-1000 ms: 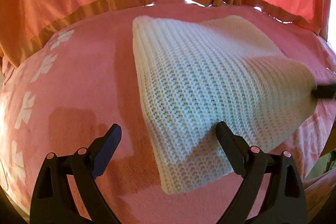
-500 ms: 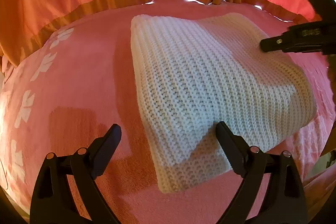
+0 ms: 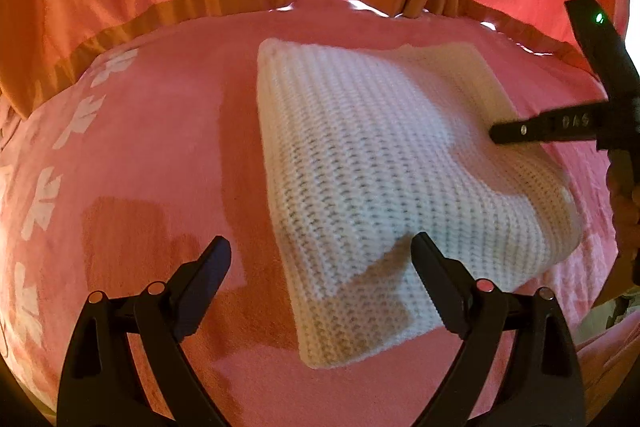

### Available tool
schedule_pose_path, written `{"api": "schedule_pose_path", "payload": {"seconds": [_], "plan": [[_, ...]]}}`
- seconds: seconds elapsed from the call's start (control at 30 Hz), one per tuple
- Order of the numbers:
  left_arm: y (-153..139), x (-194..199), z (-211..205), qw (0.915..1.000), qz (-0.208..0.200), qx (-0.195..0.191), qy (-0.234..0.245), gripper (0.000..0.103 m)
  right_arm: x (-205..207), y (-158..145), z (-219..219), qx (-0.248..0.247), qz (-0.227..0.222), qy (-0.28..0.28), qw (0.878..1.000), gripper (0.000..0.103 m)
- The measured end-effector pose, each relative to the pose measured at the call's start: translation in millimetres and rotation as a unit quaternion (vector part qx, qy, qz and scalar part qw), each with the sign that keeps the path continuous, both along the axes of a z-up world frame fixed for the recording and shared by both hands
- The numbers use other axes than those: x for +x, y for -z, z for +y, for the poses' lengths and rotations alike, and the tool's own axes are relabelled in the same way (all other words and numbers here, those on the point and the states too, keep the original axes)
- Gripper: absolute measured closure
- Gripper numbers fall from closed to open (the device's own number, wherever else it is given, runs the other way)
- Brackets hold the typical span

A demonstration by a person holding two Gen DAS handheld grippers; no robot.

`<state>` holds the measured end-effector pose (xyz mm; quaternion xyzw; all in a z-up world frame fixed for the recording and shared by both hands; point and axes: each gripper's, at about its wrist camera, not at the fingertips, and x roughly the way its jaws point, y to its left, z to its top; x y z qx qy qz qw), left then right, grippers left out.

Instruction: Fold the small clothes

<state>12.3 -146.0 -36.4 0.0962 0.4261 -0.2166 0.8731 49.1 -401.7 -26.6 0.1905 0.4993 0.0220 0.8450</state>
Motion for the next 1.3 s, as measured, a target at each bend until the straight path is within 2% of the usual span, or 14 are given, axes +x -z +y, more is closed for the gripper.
{"api": "schedule_pose_path", "payload": {"seconds": [0.1, 0.23, 0.3, 0.37, 0.43, 0.57, 0.7, 0.77, 0.87, 1.03, 1.17, 1.2, 1.23, 1.3], "plan": [[-19, -5, 1, 0.9994, -0.020, -0.027, 0.006, 0.014, -16, -24, 5, -0.007, -0.036, -0.005, 0.999, 0.078], [-41, 11, -8, 0.9965, 0.005, -0.082, 0.014, 0.013, -28, -26, 19, -0.013, -0.039, -0.020, 0.999, 0.081], [-38, 18, -16, 0.9977, 0.000, -0.065, 0.016, 0.013, -32, -20, 27, -0.024, -0.022, -0.039, 0.999, 0.082], [-21, 25, -27, 0.9996, -0.019, -0.013, 0.014, 0.013, -28, 3, 31, -0.074, 0.019, -0.039, 0.996, 0.083], [-3, 31, -31, 0.9997, -0.011, 0.021, 0.009, 0.014, -26, 8, 30, -0.090, 0.021, -0.039, 0.995, 0.083], [8, 37, -28, 0.9997, 0.024, 0.006, -0.003, 0.013, -30, -7, 21, -0.056, 0.006, -0.027, 0.998, 0.082], [-3, 32, -30, 1.0000, 0.006, 0.003, 0.000, 0.013, -34, -25, 16, -0.047, -0.022, -0.012, 0.999, 0.070], [-6, 29, -31, 1.0000, 0.008, 0.000, 0.000, 0.013, -31, -33, 14, -0.050, -0.034, -0.005, 0.998, 0.054], [-16, 27, -36, 1.0000, 0.001, -0.001, 0.008, 0.013, -28, -39, 14, -0.060, -0.042, 0.008, 0.997, 0.040], [-24, 39, -54, 0.9995, -0.013, 0.017, 0.022, 0.013, -15, -30, 9, -0.056, -0.031, 0.024, 0.998, 0.035], [-19, 46, -50, 0.9999, -0.005, -0.002, 0.010, 0.013, -3, -20, 12, -0.043, -0.022, 0.005, 0.999, 0.038], [-17, 47, -49, 1.0000, -0.001, -0.002, 0.010, 0.013, 2, -15, 13, -0.043, -0.019, 0.003, 0.999, 0.047], [-13, 48, -47, 0.9999, 0.007, 0.002, 0.012, 0.013, 5, -12, 13, -0.042, -0.014, 0.002, 0.999, 0.080], [-12, 47, -44, 0.9999, 0.008, 0.005, 0.013, 0.013, 6, -13, 11, -0.025, -0.014, 0.007, 1.000, 0.087]]}}
